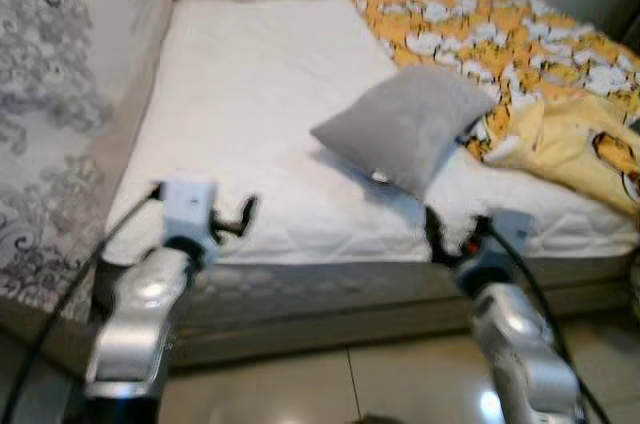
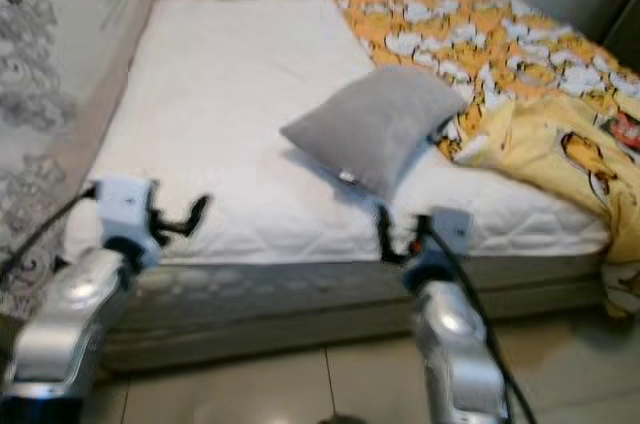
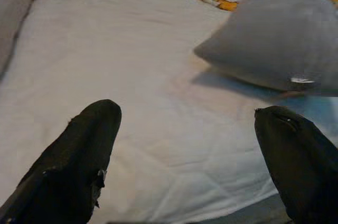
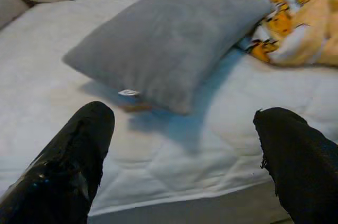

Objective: Clean up the room

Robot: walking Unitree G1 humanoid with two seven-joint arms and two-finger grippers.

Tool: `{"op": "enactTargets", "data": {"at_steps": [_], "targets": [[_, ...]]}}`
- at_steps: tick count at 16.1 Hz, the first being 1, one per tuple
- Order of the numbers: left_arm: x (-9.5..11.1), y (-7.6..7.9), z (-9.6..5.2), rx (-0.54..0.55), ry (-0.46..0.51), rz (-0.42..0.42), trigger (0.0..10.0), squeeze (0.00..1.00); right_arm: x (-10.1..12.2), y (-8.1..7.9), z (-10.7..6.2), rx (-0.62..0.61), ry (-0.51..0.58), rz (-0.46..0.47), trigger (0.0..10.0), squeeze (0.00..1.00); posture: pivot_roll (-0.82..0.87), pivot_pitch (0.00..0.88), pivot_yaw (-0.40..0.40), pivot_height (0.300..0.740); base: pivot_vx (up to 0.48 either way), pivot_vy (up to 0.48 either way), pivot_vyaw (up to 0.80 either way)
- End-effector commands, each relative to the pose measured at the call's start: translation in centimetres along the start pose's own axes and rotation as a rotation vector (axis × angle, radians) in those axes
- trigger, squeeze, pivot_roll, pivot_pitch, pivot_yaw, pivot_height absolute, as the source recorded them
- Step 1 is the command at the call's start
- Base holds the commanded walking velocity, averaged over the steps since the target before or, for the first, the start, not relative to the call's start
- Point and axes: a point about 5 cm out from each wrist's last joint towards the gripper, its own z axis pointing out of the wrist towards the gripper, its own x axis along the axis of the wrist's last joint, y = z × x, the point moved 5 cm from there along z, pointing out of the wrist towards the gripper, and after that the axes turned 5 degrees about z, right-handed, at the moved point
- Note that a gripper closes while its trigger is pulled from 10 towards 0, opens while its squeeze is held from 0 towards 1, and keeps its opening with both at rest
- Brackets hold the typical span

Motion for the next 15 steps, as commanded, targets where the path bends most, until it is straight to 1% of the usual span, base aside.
{"op": "enactTargets", "data": {"at_steps": [1,4,12,14,15], "targets": [[-0.07,-0.91,-0.12,0.033,-0.005,0.012,10.0,0.76,0.64,-0.77,0.35,0.029,0.019,-0.006,10.0,0.0,0.02,0.0,-0.048,0.74,0.0,-0.48,0.0],[-0.17,-1.15,-0.09,0.05,-0.007,0.012,10.0,0.76,0.65,-0.19,0.61,0.009,0.014,-0.013,10.0,0.0,0.02,0.0,-0.048,0.74,0.0,-0.466,0.0],[-0.03,-1.11,0.05,0.054,-0.008,0.015,10.0,0.76,0.64,-0.55,0.85,0.016,0.011,-0.006,10.0,0.0,0.02,0.0,-0.044,0.74,0.0,-0.406,0.0],[-0.03,-1.29,0.17,0.065,-0.017,-0.003,10.0,0.74,0.53,-0.33,0.92,-0.001,0.006,0.009,10.0,0.0,0.02,0.0,-0.04,0.74,0.0,0.0,0.0],[0.09,-1.34,0.23,0.066,-0.012,0.0,10.0,0.7,0.56,-0.35,0.95,-0.002,0.007,0.01,10.0,0.0,0.02,0.0,-0.039,0.74,0.0,0.0,0.0]]}}
